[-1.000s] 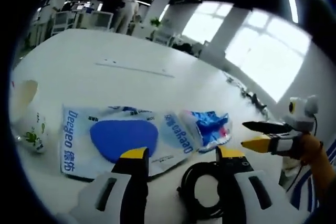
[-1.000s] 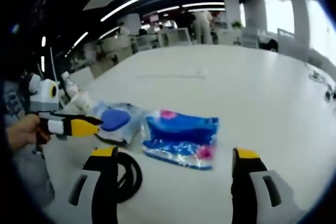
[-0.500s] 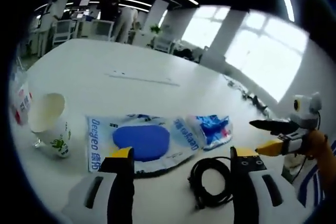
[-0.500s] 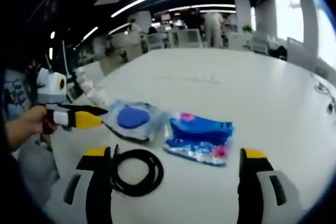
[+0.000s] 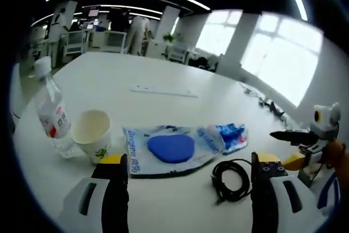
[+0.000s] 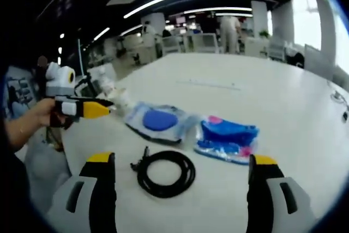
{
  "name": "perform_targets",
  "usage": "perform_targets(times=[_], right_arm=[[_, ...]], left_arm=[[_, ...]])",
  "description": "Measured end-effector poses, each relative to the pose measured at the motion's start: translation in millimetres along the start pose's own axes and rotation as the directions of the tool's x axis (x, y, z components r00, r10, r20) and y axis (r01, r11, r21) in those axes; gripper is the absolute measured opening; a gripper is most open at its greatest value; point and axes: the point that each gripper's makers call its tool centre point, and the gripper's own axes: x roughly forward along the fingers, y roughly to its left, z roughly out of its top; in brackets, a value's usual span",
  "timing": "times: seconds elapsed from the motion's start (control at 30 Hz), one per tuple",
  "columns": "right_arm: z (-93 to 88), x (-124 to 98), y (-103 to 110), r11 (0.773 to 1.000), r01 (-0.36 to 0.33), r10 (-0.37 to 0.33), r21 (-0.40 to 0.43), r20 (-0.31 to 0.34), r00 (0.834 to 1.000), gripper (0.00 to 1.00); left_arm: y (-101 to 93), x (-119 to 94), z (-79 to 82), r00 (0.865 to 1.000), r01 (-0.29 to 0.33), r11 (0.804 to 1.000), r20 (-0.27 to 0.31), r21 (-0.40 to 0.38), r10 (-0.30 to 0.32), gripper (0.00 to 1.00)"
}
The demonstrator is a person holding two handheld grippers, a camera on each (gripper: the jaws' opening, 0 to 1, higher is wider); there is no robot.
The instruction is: Arrange the tabletop items into an orderly group along one side of the table until the central work area is clear of visible clutter.
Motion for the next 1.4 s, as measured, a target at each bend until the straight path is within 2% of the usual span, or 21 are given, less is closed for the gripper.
perform_targets(times=[0.17, 0.27, 0.53, 0.7, 0.9, 1.23, 1.33, 1.4], right_arm=[[-2.2, -7.5, 7.0, 1.0, -0.008, 0.007, -0.027, -0.014, 1.0, 1.0], [-0.1, -13.9, 10.2, 0.999, -0.012, 0.012, -0.042, -0.008, 1.0, 1.0], [1.0, -27.3, 15.2, 0.998, -0.009, 0.009, -0.059, 0.003, 1.0, 1.0], [2.1, -36.8, 17.1, 0.998, -0.003, 0.003, -0.062, 0.007, 1.0, 1.0], [2.8, -49.7, 19.5, 0.998, 0.001, 0.0, -0.059, 0.021, 1.0, 1.0], [-3.4, -60.1, 20.1, 0.999, 0.02, -0.018, -0.042, 0.033, 0.999, 1.0], [-7.4, -63.2, 22.6, 0.999, 0.022, -0.02, -0.048, 0.026, 0.999, 1.0], [-7.6, -67.3, 24.1, 0.998, 0.026, -0.024, -0.053, 0.034, 0.999, 1.0]], left_arm=[[9.5, -14.9, -2.7, 1.0, -0.01, 1.0, 0.002, 0.014, 0.01, 0.98], [16.2, -24.4, -0.2, 0.999, -0.026, 0.999, 0.021, 0.025, 0.025, 0.95], [32.9, -49.1, 2.5, 0.999, -0.036, 0.998, 0.024, 0.058, 0.035, 1.0], [41.8, -67.8, 5.2, 0.999, -0.044, 0.992, 0.032, 0.118, 0.041, 0.99], [50.5, -88.9, 1.8, 0.998, -0.056, 0.984, 0.017, 0.168, 0.054, 1.0], [57.6, -117.2, -1.5, 0.999, -0.042, 0.982, 0.008, 0.183, 0.042, 1.0], [62.0, -127.7, -2.6, 0.999, -0.052, 0.974, 0.001, 0.219, 0.053, 1.0], [64.3, -133.7, -2.4, 0.999, -0.054, 0.977, 0.006, 0.206, 0.054, 1.0]])
